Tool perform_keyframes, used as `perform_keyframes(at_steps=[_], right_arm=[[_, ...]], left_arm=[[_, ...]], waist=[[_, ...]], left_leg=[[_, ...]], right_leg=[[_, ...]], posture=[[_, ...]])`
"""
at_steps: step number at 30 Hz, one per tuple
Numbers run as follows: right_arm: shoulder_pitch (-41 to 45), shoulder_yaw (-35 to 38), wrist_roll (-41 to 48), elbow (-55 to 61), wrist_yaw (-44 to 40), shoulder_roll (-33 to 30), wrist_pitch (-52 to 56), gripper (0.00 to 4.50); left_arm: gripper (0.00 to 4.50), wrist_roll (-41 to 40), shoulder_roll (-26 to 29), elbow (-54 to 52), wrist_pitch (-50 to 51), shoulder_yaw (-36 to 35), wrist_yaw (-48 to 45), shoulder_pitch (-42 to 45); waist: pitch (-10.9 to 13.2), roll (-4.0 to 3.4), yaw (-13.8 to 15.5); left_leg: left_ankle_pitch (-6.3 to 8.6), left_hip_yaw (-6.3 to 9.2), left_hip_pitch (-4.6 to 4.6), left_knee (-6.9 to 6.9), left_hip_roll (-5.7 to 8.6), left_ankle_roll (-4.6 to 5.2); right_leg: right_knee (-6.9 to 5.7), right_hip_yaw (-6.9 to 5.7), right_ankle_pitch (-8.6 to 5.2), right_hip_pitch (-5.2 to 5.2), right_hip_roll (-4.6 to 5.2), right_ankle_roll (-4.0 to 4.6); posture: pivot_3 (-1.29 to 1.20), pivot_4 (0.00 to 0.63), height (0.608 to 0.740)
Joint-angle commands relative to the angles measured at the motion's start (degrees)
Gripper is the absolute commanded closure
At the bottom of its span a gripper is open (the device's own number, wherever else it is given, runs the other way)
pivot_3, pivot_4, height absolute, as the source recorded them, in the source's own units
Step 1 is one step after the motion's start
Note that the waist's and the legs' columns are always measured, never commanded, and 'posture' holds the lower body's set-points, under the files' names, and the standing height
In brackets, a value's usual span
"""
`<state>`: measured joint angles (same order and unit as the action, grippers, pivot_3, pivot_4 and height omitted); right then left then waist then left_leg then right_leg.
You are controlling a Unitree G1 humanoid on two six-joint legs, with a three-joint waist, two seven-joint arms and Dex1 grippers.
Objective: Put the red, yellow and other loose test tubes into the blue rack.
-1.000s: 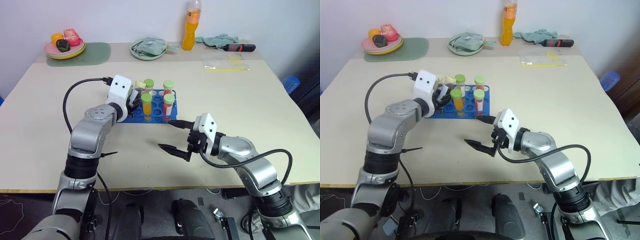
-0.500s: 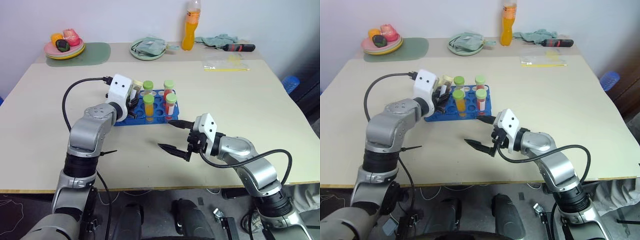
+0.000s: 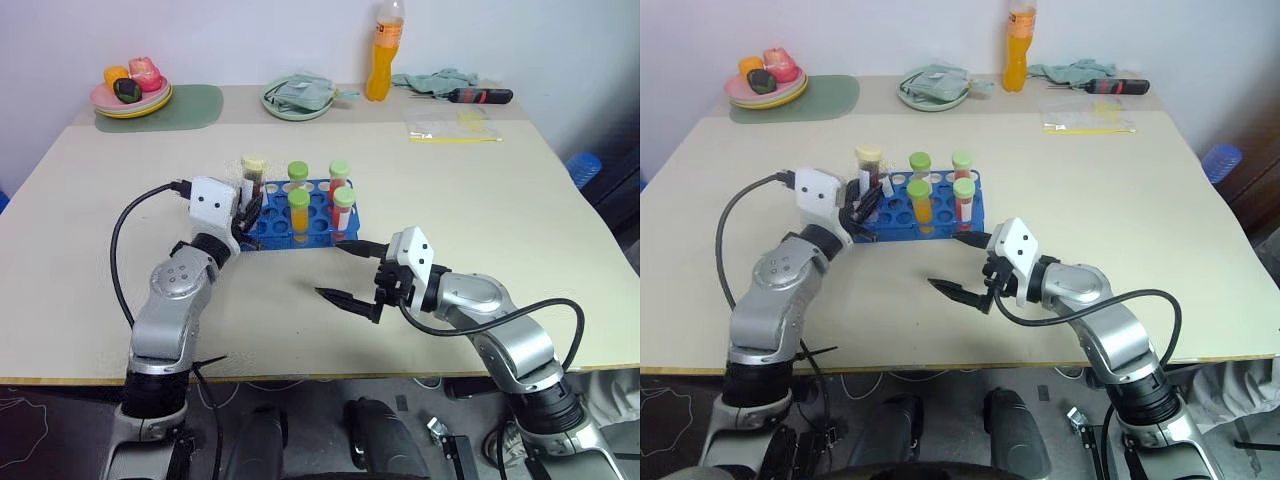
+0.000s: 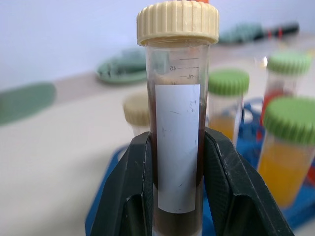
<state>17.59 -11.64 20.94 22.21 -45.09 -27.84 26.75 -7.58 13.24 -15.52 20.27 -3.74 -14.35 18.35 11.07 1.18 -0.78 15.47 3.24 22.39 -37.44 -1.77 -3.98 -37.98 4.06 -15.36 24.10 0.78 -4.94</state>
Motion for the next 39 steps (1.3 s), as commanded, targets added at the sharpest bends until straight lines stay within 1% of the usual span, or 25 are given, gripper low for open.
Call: perform_keyframes(at_steps=[1, 3, 7, 9, 12, 19, 23, 32, 39], right_arm=[[1.1, 0.1, 0.0, 0.8, -0.4, 0.4, -1.2, 0.00], [1.3, 0.1, 0.0, 0.6, -0.5, 0.4, -1.2, 0.00], [1.5, 0.2, -0.1, 0.6, -0.5, 0.3, -1.3, 0.00], [1.4, 0.3, -0.2, 0.7, -0.4, 0.2, -1.3, 0.00], [1.3, 0.5, -0.2, 0.9, -0.3, 0.2, -1.2, 0.00], [1.2, 0.6, -0.1, 1.0, -0.2, 0.2, -0.8, 0.00], [1.3, 0.5, 0.0, 0.9, -0.3, 0.3, -1.0, 0.00], [1.2, 0.4, -0.1, 1.1, -0.1, 0.5, -0.9, 0.00], [0.9, 0.4, 0.0, 1.5, 0.2, 0.4, -0.6, 0.00]], left_arm=[[3.67, 2.5, -0.2, 2.4, -10.7, 0.8, 0.4, -1.0], [3.67, 4.3, -0.6, 5.3, -16.5, 2.0, 0.7, -1.5], [3.67, 5.8, -2.0, 10.1, -20.6, 2.6, 2.2, -1.0], [3.67, 6.5, -2.2, 11.4, -21.4, 3.1, 2.4, -1.2], [3.67, 4.8, -3.1, 11.1, -20.1, 3.2, 1.7, -1.6], [3.67, 4.3, -3.6, 11.8, -19.8, 2.9, 0.9, -2.3], [3.67, 3.3, -4.7, 14.6, -21.4, 1.9, 1.1, -1.6], [3.67, 3.5, -6.0, 18.8, -25.0, 2.9, 0.8, 0.7], [3.67, 5.4, -5.7, 20.6, -32.1, 3.6, 0.9, -1.0]], waist=[[0.0, 0.00, -0.1], [0.0, 0.00, -0.1], [0.0, 0.00, 0.0], [0.0, 0.00, -0.1], [0.0, 0.00, -0.1], [0.0, 0.00, -0.1], [0.0, 0.00, -0.1], [0.0, -0.01, 0.1], [0.0, -0.01, 0.1]], left_leg=[[0.00, 0.01, 0.00, 0.00, 0.00, 0.00], [0.00, 0.01, -0.01, 0.01, 0.00, 0.00], [0.00, 0.00, 0.00, -0.01, 0.00, 0.00], [0.00, 0.01, 0.00, 0.00, 0.00, 0.00], [0.00, 0.01, 0.00, 0.00, 0.00, 0.00], [0.00, 0.01, -0.01, 0.00, 0.00, 0.00], [0.00, 0.01, -0.01, 0.00, 0.00, 0.00], [0.00, 0.02, -0.02, -0.01, 0.01, 0.00], [0.00, 0.02, -0.01, -0.02, 0.02, 0.00]], right_leg=[[0.00, 0.00, 0.00, 0.00, -0.01, 0.00], [0.00, 0.00, 0.00, 0.00, -0.02, 0.00], [0.00, 0.00, 0.00, 0.00, -0.01, 0.00], [0.00, 0.00, 0.00, 0.00, -0.02, 0.00], [-0.01, 0.00, 0.00, 0.00, -0.02, 0.00], [-0.01, 0.00, 0.00, 0.00, -0.02, 0.00], [-0.01, -0.01, 0.00, -0.01, -0.02, 0.00], [-0.01, -0.01, 0.00, -0.02, -0.02, 0.00], [0.00, -0.02, 0.00, -0.04, -0.01, 0.00]], posture=[[0.00, 0.150, 0.740], [0.00, 0.150, 0.740], [0.00, 0.150, 0.740], [0.00, 0.150, 0.740], [0.00, 0.150, 0.740], [0.00, 0.150, 0.740], [0.00, 0.150, 0.740], [0.00, 0.150, 0.740], [0.00, 0.150, 0.740]])
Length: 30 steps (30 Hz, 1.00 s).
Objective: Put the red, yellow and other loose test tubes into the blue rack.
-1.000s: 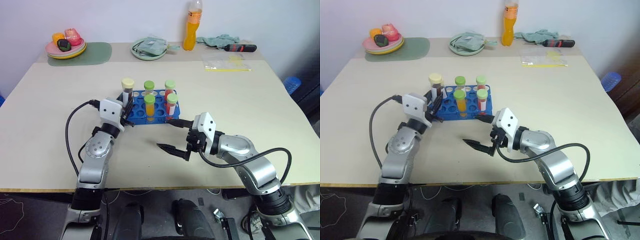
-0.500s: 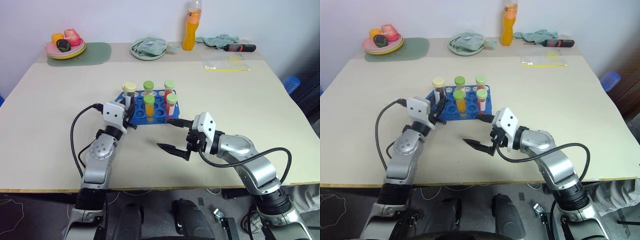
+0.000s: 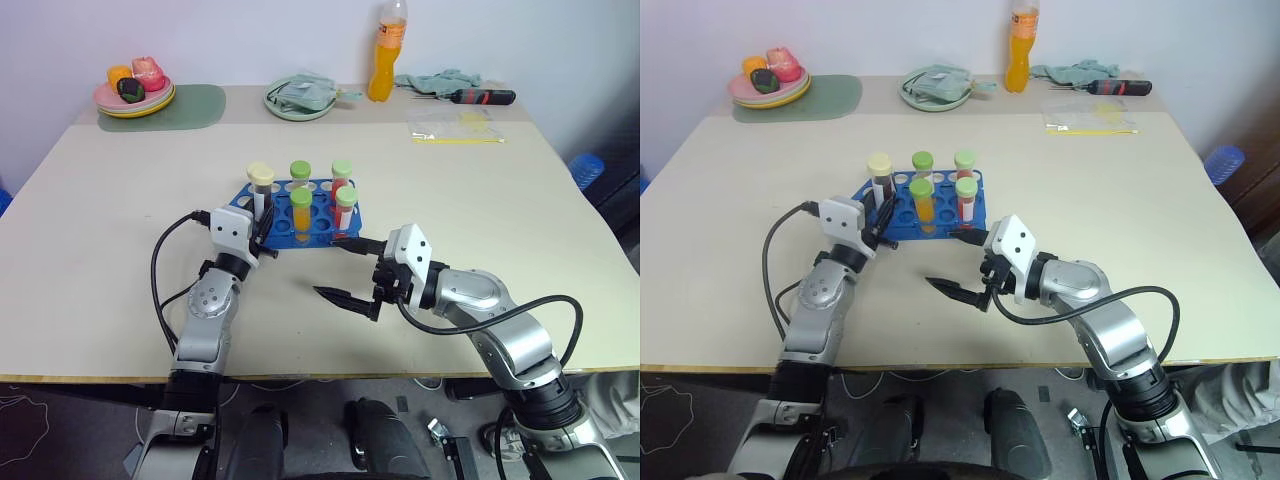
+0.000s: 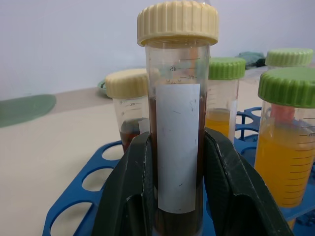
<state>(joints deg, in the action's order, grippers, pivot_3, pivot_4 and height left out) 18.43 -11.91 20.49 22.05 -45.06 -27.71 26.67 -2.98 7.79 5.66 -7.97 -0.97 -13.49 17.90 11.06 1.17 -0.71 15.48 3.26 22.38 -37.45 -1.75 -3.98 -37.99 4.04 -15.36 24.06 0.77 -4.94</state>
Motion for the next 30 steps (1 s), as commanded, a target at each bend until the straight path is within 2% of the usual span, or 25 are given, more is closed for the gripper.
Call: perform_keyframes(at_steps=[1, 7, 8, 9, 15, 20, 24, 30], right_arm=[[0.1, 0.7, 0.5, 1.7, 0.2, 0.3, -0.4, 0.00], [-0.4, 1.1, 0.8, 2.0, -0.1, -0.3, -0.4, 0.00], [-0.4, 1.3, 0.9, 2.0, -0.3, -0.5, -0.5, 0.00], [-0.3, 1.7, 1.0, 1.8, -0.5, -0.7, -0.6, 0.00], [2.2, 8.6, 3.6, -1.8, -3.2, -5.2, 0.5, 0.00], [2.3, 16.9, 5.6, -7.6, -6.8, -13.2, 1.7, 0.00], [1.5, 20.8, 4.6, -13.8, -9.3, -18.6, 0.6, 0.00], [-0.1, 21.7, 3.5, -17.4, -11.1, -20.7, -1.7, 0.00]], left_arm=[[3.67, 0.7, -0.3, -0.1, -4.2, 0.8, -0.1, -1.0], [0.68, 0.5, -1.1, -1.8, -4.1, -0.2, 1.6, -2.8], [0.24, 0.2, -1.1, -2.6, -3.7, -0.4, 1.6, -3.1], [0.06, -0.8, -0.9, -4.3, -2.8, -0.9, 1.3, -3.9], [0.06, -8.9, 5.6, -22.1, 7.3, -5.9, -2.7, -12.5], [0.06, -19.4, 17.4, -34.8, 19.5, -14.5, -10.0, -22.3], [0.06, -23.7, 25.7, -36.7, 25.6, -22.2, -15.2, -29.5], [0.06, -22.6, 29.2, -35.3, 26.8, -25.5, -17.2, -32.8]], waist=[[0.0, 0.00, 0.0], [0.0, 0.00, -0.1], [0.0, 0.00, -0.2], [0.0, 0.00, -0.3], [0.0, 0.00, -0.4], [0.0, -0.01, -0.3], [0.0, -0.02, -0.3], [0.0, -0.03, -0.4]], left_leg=[[0.00, 0.00, 0.00, 0.00, 0.00, 0.00], [0.00, 0.01, -0.01, 0.00, -0.01, 0.00], [0.00, 0.01, -0.02, 0.01, -0.01, 0.00], [0.00, 0.01, -0.02, 0.01, -0.02, 0.00], [0.00, 0.01, -0.03, 0.03, -0.05, 0.00], [0.01, -0.03, -0.03, 0.05, -0.05, 0.01], [0.01, -0.09, -0.05, 0.05, -0.05, 0.02], [0.02, -0.11, -0.05, 0.05, -0.06, 0.03]], right_leg=[[0.00, 0.00, 0.00, 0.00, 0.00, 0.00], [0.00, 0.00, 0.00, 0.00, -0.01, 0.00], [-0.01, 0.00, 0.00, 0.00, -0.02, 0.00], [-0.01, 0.00, 0.00, 0.00, -0.03, 0.00], [-0.02, 0.01, 0.00, 0.00, -0.03, 0.01], [0.01, 0.01, -0.01, 0.00, -0.01, 0.02], [0.02, 0.03, -0.03, 0.00, -0.01, 0.04], [0.05, 0.05, -0.04, 0.00, -0.03, 0.05]], posture=[[0.00, 0.150, 0.740], [0.00, 0.150, 0.740], [0.00, 0.150, 0.740], [0.00, 0.150, 0.740], [0.00, 0.150, 0.740], [0.00, 0.150, 0.740], [0.00, 0.150, 0.740], [0.00, 0.150, 0.740]])
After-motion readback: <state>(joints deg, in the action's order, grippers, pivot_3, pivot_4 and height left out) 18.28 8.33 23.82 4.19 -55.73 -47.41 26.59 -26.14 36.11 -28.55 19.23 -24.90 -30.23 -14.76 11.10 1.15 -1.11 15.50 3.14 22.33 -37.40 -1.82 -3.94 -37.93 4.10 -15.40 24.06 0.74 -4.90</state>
